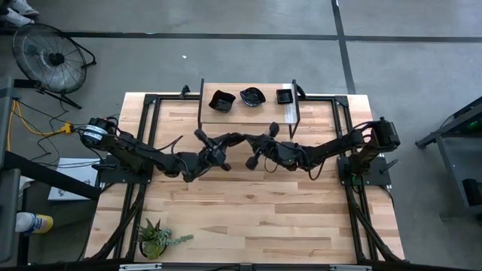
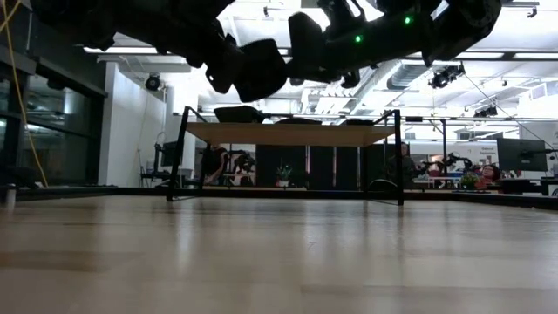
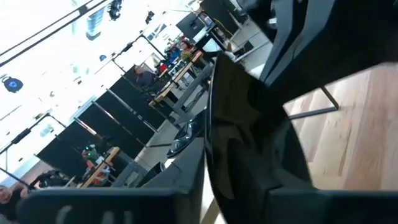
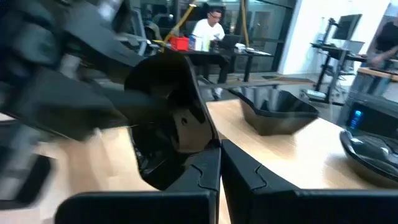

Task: Pick & Place Mini shaped plates
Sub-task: Stack the black leaf shaped plate on top of the black leaf shaped plate on the shelf

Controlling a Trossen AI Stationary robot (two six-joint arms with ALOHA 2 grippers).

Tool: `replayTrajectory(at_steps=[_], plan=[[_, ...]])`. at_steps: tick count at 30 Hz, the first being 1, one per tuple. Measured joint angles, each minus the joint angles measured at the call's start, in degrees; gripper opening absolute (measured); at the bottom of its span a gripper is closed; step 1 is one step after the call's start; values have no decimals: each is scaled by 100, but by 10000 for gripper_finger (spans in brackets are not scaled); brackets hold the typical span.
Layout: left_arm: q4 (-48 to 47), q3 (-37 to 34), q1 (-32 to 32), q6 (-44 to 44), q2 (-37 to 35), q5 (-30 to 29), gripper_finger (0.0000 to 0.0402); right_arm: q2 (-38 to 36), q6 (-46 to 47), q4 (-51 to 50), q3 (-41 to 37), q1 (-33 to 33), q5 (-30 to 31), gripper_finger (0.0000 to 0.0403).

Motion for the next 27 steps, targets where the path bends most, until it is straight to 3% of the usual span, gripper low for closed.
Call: replayTrajectory(at_steps=[10, 14, 21, 27], plan=[[21, 0, -94, 476, -115, -60, 144, -2, -11, -178, 14, -54, -17, 0], [-38, 0, -292, 1027, -299, -259, 150, -132, -3, -469, 12, -166, -37, 0], [-209, -2, -822, 2185, -636, -1237, 150, -1066, 6, -1781, 8, -525, -472, 0], [-1001, -4, -1054, 2054, -862, -1460, 150, -2015, 8, -2852, 8, -1115, -1284, 0]])
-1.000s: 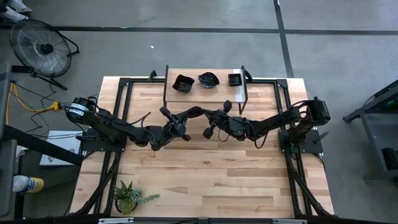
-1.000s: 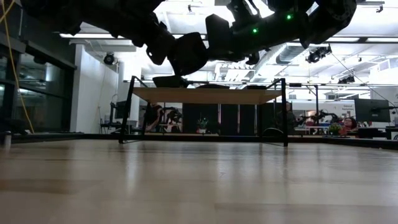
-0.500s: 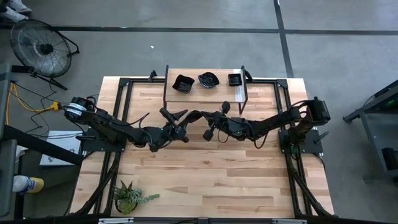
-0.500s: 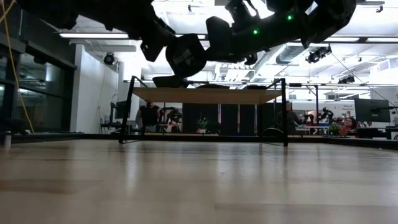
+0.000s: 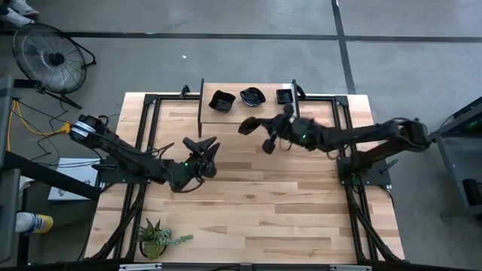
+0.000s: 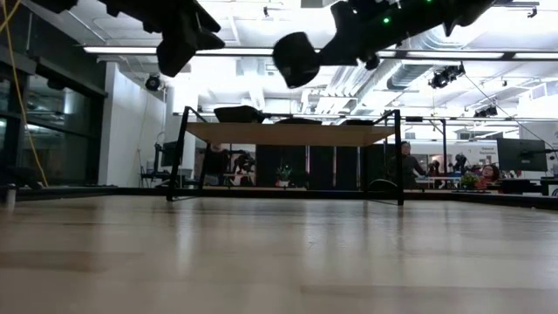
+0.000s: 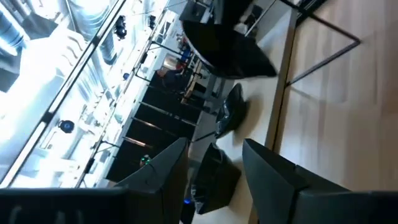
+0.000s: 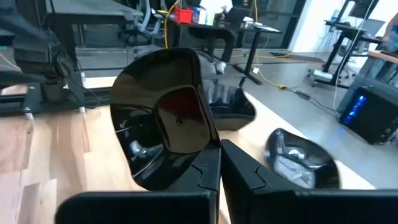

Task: Pick & Place Mini shaped plates
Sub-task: Stack the black leaf shaped plate on top of the black leaf shaped plate on the shelf

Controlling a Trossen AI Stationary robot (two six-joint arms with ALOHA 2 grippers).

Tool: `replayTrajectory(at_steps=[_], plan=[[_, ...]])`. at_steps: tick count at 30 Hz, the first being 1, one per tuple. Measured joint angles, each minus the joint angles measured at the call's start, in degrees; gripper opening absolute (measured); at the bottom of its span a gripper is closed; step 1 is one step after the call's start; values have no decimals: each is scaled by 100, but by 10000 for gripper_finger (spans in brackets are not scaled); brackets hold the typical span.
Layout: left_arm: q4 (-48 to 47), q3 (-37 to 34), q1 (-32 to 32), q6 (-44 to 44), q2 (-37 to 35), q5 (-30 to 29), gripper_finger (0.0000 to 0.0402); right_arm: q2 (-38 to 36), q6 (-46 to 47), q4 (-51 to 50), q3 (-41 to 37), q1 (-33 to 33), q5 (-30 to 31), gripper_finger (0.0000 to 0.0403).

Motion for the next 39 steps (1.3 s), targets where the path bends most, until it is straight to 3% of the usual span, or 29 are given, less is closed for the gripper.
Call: replayTrajectory(at_steps=[8, 12, 15, 21, 27, 39], plan=[[-1110, -4, 3, -938, -247, 83, 150, -807, -60, -858, -2, -985, -1214, 0], [-1858, -4, 3, -1607, -423, 192, 150, -875, 37, -927, 11, -1388, -1753, 0], [-2510, -4, 3, -2182, -583, 195, 150, -789, 12, -1525, 342, -1587, -2008, 0], [-3688, -4, 3, -3319, -946, 212, 150, -377, -476, -3210, 1554, -1898, -2116, 0], [-4780, -2, 3, -4181, -1239, 486, 150, 268, -1204, -4846, 3049, -2330, -2690, 0], [-5869, -2, 3, -5083, -1352, 922, 150, 2401, -2824, -7629, 6322, -3050, -3246, 0]])
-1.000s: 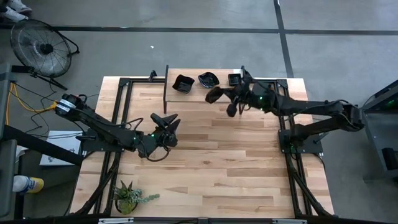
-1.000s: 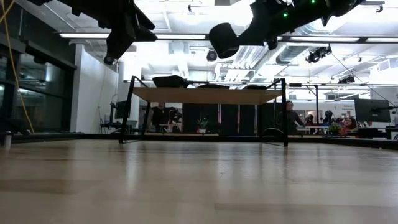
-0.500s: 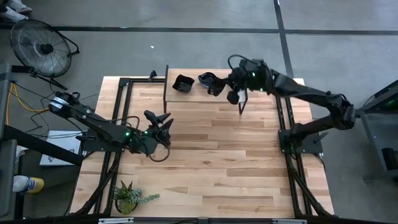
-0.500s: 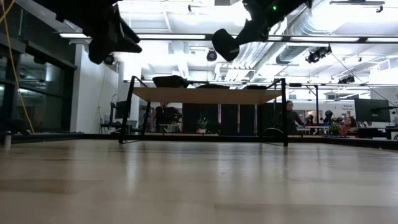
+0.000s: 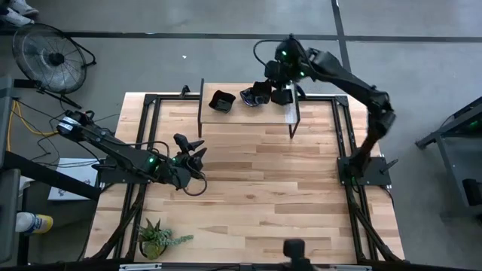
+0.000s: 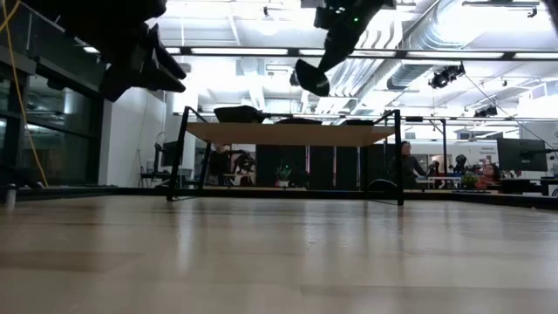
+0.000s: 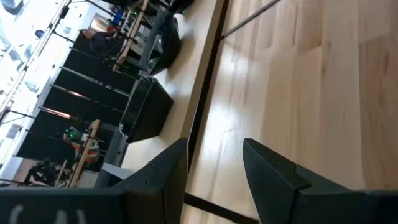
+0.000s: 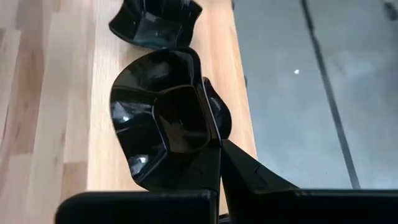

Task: Pick & Place Mini shaped plates
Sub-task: Stack the black leaf shaped plate on top of the black leaf shaped plate on the shelf

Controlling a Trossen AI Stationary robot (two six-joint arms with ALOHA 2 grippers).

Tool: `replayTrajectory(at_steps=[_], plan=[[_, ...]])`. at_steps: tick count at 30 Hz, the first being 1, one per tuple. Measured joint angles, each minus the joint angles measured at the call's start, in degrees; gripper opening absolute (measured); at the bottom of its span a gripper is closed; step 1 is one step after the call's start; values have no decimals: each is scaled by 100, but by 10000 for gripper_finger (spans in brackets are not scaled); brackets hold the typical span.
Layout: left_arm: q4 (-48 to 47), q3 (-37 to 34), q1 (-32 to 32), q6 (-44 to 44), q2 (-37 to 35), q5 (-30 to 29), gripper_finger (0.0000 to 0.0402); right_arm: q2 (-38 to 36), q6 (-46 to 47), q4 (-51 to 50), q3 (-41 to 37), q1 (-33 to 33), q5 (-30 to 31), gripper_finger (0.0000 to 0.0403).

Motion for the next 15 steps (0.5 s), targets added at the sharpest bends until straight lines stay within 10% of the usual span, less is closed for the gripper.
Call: replayTrajectory(at_steps=[15], plan=[[-759, -365, 0, -972, 4, 350, 150, 1970, -2107, -1441, 2339, -414, -982, 0]])
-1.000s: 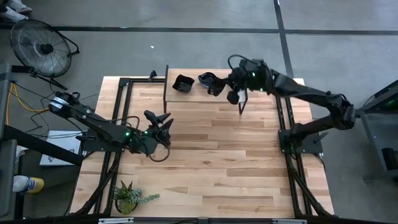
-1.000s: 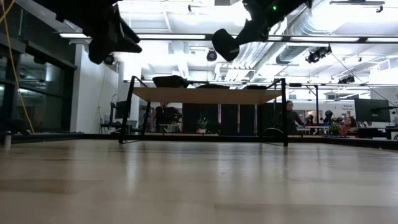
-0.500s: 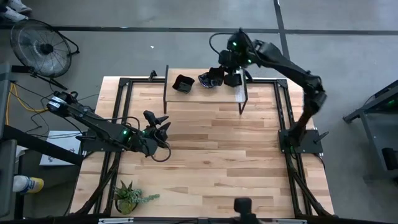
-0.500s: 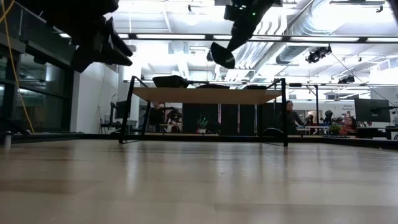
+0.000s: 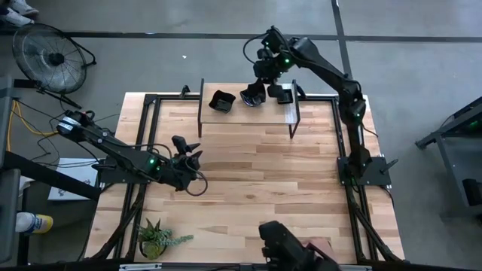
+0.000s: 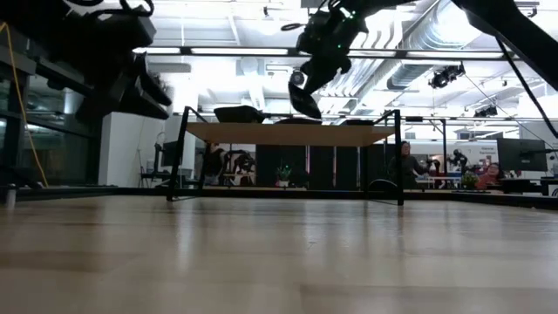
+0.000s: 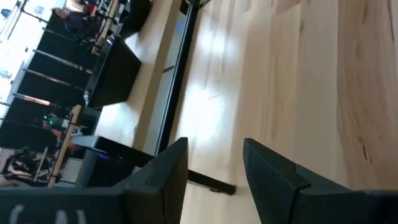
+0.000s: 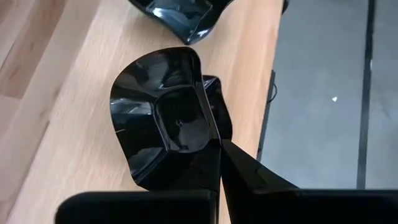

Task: Pick & Place Mini shaped plates
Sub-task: Stack the black leaf shaped plate on top of the black leaf shaped plate on the shelf

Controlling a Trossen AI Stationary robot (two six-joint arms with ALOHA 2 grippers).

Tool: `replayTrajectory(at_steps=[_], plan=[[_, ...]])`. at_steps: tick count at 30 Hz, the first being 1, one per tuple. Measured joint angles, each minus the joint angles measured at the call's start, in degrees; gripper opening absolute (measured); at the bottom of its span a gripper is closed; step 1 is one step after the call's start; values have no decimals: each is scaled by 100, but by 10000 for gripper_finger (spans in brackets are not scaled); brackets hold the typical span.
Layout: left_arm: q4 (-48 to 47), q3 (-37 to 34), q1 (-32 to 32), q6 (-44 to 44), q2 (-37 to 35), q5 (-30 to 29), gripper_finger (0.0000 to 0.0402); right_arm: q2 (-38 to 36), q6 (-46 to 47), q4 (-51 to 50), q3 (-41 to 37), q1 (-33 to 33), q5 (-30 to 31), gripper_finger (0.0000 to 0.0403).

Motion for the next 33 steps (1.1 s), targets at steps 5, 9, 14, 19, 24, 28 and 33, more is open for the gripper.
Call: replayTrajectory(at_steps=[5, 9, 14, 19, 24, 28, 33], plan=[[0, -107, 0, -239, 0, 4, 150, 28, -235, 1, -118, 0, 1, 0], [16, -107, 0, -243, 0, 0, 150, 28, -277, 44, -127, 0, 7, 0], [52, -107, 0, -244, 0, -29, 150, 26, -350, 198, -127, 3, 76, 0], [51, -107, 0, -243, 0, -26, 150, 26, -395, 287, -127, 43, 192, 0], [52, -107, 0, -243, 0, -22, 150, 26, -457, 291, -127, 105, 190, 0], [52, -107, 0, -243, 0, -20, 150, 24, -459, 294, -127, 127, 190, 0], [52, -107, 0, -243, 0, -17, 150, 24, -488, 300, -127, 129, 194, 0]])
